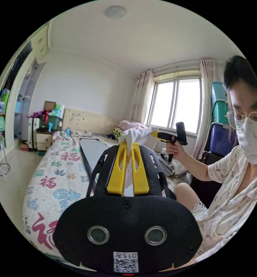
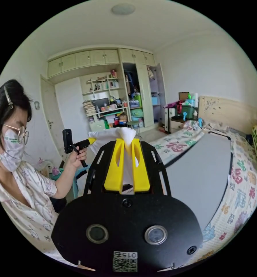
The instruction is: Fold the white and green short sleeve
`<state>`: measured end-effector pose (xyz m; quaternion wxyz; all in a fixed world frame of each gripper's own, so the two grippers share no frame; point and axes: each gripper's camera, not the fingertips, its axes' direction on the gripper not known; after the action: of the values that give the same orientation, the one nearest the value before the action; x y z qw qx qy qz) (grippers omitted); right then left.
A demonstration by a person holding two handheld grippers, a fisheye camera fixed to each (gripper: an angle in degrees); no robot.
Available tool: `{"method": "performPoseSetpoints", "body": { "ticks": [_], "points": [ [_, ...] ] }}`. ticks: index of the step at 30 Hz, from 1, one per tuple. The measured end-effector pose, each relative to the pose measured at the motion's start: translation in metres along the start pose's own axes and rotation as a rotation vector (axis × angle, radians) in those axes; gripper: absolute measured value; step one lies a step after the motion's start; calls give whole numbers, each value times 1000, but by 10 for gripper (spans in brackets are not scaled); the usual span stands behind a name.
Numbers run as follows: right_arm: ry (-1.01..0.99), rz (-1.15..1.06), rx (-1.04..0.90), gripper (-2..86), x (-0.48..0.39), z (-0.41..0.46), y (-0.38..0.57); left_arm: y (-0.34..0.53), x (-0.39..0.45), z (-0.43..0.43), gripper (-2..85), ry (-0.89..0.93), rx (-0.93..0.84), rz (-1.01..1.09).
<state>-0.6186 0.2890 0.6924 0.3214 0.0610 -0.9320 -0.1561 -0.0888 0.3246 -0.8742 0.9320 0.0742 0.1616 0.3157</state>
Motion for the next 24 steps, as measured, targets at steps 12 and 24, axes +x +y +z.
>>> {"method": "performPoseSetpoints", "body": {
  "ticks": [12, 24],
  "points": [
    [-628, -43, -181, 49, -79, 138, 208, 135, 55, -221, 1, -682, -81, -91],
    [-716, -175, -586, 50, -122, 214, 395, 251, -87, -165, 2, -773, 51, -410]
  ]
}}
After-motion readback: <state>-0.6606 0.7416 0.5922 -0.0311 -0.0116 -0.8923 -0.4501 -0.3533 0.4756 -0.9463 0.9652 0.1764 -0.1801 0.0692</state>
